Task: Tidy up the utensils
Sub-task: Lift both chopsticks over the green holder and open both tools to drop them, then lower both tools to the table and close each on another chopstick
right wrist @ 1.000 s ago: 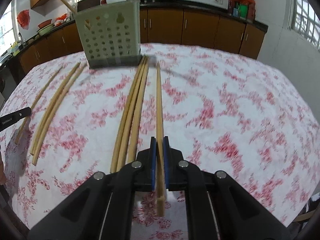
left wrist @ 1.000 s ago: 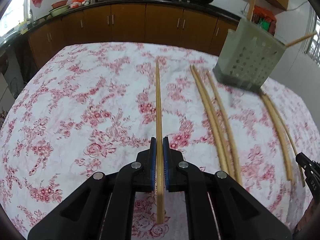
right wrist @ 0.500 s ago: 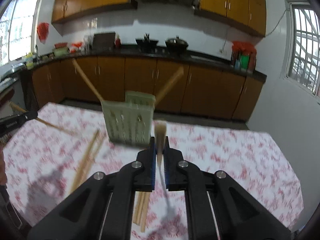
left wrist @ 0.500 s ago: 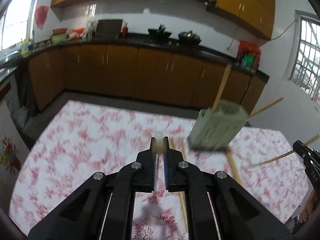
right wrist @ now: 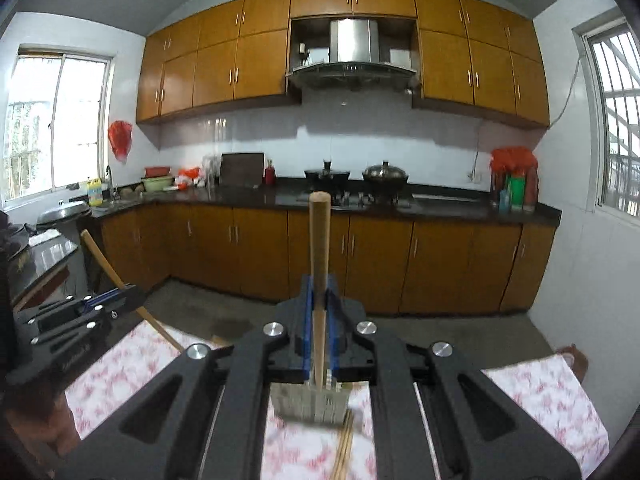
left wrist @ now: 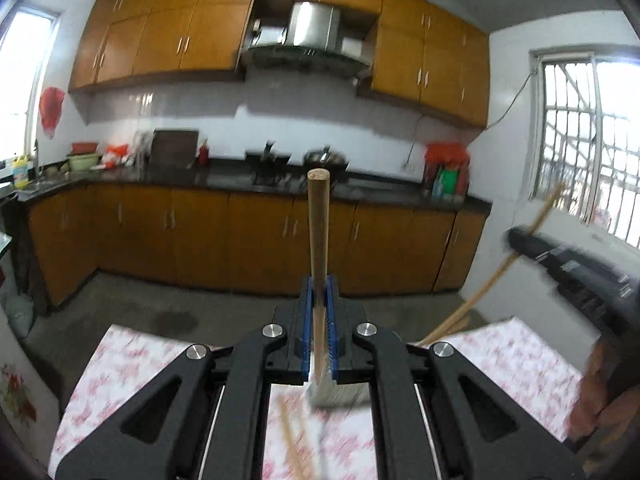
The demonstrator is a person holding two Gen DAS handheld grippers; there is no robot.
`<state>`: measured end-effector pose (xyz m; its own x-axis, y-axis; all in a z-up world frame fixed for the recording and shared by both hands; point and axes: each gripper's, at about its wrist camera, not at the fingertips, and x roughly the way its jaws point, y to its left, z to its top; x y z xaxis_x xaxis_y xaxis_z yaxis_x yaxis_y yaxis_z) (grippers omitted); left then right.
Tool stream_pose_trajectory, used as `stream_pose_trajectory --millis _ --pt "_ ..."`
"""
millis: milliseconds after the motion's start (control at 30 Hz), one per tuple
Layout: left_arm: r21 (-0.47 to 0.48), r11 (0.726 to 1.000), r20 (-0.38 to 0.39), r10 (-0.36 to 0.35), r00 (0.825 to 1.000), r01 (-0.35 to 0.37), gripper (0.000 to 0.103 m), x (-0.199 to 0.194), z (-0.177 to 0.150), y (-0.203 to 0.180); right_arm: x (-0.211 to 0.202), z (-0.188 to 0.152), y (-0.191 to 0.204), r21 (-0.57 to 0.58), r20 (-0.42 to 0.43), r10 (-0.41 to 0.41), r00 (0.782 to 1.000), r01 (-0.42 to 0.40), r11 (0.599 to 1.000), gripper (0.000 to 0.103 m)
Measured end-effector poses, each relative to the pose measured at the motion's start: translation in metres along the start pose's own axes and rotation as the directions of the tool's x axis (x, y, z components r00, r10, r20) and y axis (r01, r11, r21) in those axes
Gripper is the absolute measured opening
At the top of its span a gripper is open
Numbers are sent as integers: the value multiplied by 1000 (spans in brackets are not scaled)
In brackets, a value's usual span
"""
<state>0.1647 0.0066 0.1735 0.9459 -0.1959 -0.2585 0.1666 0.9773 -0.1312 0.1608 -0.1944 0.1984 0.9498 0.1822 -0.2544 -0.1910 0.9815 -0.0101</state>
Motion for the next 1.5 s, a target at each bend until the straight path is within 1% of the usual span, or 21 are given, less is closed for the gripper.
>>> stream_pose_trajectory --millis 100,167,233,400,467,567,700,767,833,867,933,967,1000,1133,1233,1300,1367,1400,1433,1467,1500 --pt "-3 1000 46 7 999 -7 7 17 12 -14 29 2 -8 26 -32 -8 999 8 1000 8" --pt "-12 1000 52 11 999 -10 7 34 11 -19 51 -4 -14 31 -58 -27 998 29 999 8" --pt "-15 1000 48 10 999 -10 7 49 5 -23 66 -13 -20 44 -80 -26 996 30 999 8" --pt "-28 1000 -4 -7 1000 7 7 82 -22 -22 97 -40 -34 80 -140 -5 990 16 997 8" --pt "-34 999 -49 -6 999 4 7 94 -34 -21 105 -49 -35 88 -156 2 988 11 996 8" --pt "-42 999 -96 -13 995 9 7 103 -46 -18 117 -60 -37 97 -184 14 983 4 995 8" --pt "-47 999 -129 -30 991 24 7 106 -48 -16 125 -69 -37 105 -207 28 978 -6 994 11" --pt "-52 998 -129 -35 991 28 8 106 -45 -15 123 -69 -36 101 -202 28 979 -7 995 21" --pt "-55 998 -130 -37 991 30 9 102 -42 -13 117 -69 -35 96 -189 23 982 -5 995 26" --pt "-57 998 -129 -38 991 31 10 102 -41 -12 113 -68 -35 93 -181 20 983 -4 996 27" --pt "-67 997 -121 -38 992 30 18 97 -38 -9 104 -62 -36 96 -160 20 987 -4 995 27" --pt "-70 997 -117 -38 992 30 27 97 -37 -8 98 -59 -36 98 -144 20 989 -6 995 28" --pt "-74 997 -110 -37 993 29 30 94 -35 -6 93 -55 -37 97 -133 18 991 -5 995 28" --pt "-94 995 -77 -35 996 27 33 78 -25 0 60 -44 -33 79 -76 32 997 -26 997 28" --pt "-105 994 -52 -36 998 30 36 57 -19 6 29 -49 -29 56 -67 78 995 -74 996 28" --pt "-102 995 -42 -23 999 18 41 36 -22 14 6 -69 -27 36 -87 118 989 -116 993 28" --pt "-87 996 -47 -5 999 1 45 20 -32 21 -4 -91 -25 25 -131 136 982 -133 991 28" --pt "-77 997 -54 12 998 -16 46 13 -40 26 -5 -112 -24 22 -176 139 975 -137 990 28" --pt "-66 997 -81 44 996 -49 46 7 -57 35 -4 -130 -23 21 -217 135 967 -134 991 28" --pt "-62 996 -102 60 993 -67 46 6 -66 39 1 -149 -23 21 -266 126 956 -125 992 27" --pt "-58 994 -131 80 988 -88 46 6 -80 45 12 -176 -25 36 -342 114 933 -109 993 27"
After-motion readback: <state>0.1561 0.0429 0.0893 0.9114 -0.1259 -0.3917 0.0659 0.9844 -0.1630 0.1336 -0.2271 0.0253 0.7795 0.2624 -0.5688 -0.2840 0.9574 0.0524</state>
